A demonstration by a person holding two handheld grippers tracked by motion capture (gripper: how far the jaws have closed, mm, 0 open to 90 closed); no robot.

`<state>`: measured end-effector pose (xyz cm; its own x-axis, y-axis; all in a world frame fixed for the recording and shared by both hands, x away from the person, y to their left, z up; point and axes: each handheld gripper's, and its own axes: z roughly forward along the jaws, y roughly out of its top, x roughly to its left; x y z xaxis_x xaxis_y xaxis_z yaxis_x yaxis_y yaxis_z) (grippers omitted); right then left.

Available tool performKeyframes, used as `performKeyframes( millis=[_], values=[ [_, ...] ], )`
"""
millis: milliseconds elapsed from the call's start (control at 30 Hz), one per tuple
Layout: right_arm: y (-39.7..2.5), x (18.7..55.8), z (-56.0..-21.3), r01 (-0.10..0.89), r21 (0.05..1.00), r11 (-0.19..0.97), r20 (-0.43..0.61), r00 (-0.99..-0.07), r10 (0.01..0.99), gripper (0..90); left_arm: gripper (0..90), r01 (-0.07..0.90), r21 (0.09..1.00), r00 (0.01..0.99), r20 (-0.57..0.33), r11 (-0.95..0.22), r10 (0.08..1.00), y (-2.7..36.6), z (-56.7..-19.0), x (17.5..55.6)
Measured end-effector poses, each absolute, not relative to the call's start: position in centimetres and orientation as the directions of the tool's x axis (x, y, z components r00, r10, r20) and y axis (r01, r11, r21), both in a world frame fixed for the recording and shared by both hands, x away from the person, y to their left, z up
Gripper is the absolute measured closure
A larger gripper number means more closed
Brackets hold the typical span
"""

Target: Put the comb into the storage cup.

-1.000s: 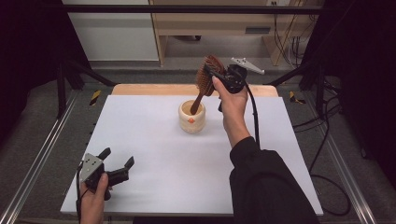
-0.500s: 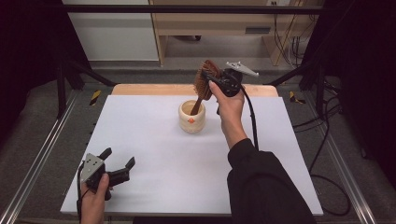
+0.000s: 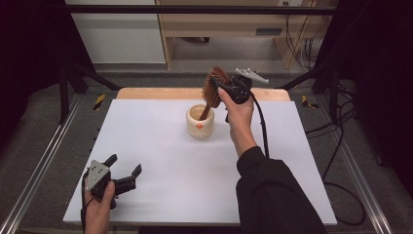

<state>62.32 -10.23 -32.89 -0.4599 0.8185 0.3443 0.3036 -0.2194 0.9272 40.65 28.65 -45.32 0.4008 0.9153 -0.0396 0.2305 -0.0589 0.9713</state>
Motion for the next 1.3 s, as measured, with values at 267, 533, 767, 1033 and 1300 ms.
performKeyframes(
  millis=[267, 533, 767, 1033, 1300],
  values=[
    [-10.0, 62.4, -33.6, 0.314, 0.921, -0.231, 0.36, -0.454, 0.815, 50.3, 1.5, 0.225, 0.973, 0.377, -0.04, -0.05, 0.925, 28.8, -45.2, 40.6],
    [-10.2, 62.5, -34.0, 0.322, 0.914, -0.248, 0.377, -0.446, 0.812, 50.3, 1.7, 0.226, 0.973, 0.39, -0.04, -0.054, 0.92, 28.6, -45.3, 40.6],
    [-10.2, 62.6, -34.1, 0.328, 0.91, -0.253, 0.384, -0.444, 0.809, 50.2, 1.9, 0.225, 0.973, 0.392, -0.04, -0.053, 0.919, 28.6, -45.3, 40.6],
    [-10.1, 62.7, -34.3, 0.324, 0.912, -0.251, 0.383, -0.454, 0.805, 50.2, 1.9, 0.222, 0.973, 0.397, -0.03, -0.064, 0.917, 28.4, -45.2, 40.6],
    [-9.7, 62.6, -34.6, 0.333, 0.908, -0.256, 0.392, -0.451, 0.802, 50.2, 1.9, 0.223, 0.973, 0.398, -0.031, -0.063, 0.917, 28.5, -45.2, 40.6]
  ],
)
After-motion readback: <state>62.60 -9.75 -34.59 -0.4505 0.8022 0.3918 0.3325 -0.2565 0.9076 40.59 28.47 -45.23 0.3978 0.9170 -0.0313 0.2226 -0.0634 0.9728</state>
